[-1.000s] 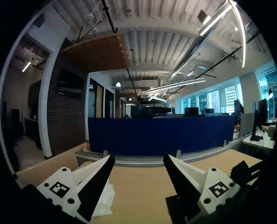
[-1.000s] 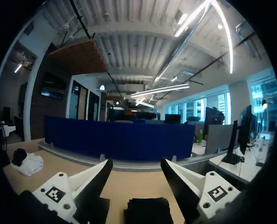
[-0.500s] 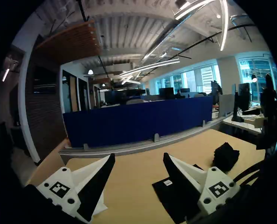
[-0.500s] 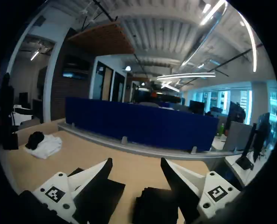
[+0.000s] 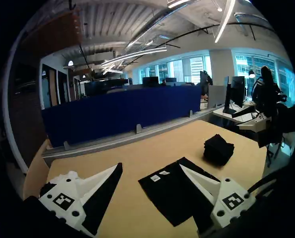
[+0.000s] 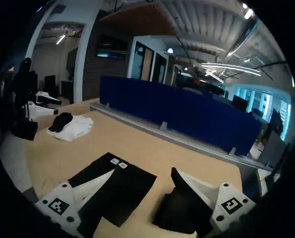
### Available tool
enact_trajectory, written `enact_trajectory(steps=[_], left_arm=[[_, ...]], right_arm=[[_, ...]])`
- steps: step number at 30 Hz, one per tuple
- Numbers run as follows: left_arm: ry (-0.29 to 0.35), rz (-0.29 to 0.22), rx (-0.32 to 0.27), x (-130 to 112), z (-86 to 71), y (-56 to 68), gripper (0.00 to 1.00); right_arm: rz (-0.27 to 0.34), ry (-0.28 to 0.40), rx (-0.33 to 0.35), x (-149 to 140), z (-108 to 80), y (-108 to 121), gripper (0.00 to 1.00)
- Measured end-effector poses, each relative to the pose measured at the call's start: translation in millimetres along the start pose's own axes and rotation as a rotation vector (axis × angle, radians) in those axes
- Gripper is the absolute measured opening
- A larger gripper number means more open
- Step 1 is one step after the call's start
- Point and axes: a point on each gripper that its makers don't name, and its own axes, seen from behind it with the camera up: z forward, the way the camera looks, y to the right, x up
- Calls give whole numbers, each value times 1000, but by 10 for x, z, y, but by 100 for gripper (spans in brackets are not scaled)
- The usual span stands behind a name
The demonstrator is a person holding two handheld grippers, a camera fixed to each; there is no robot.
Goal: Fold towel
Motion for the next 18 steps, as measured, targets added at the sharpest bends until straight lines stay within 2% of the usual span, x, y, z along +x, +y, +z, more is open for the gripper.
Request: enact_trajectory(steps=[11, 18], left_arm=[[-117, 31, -68, -693, 168, 258, 96], [-208, 37, -128, -1114, 195, 431, 96]], right_arm=[[-16, -145, 73, -694, 206, -250, 100], [-19, -242, 119, -1079, 263, -349, 100]])
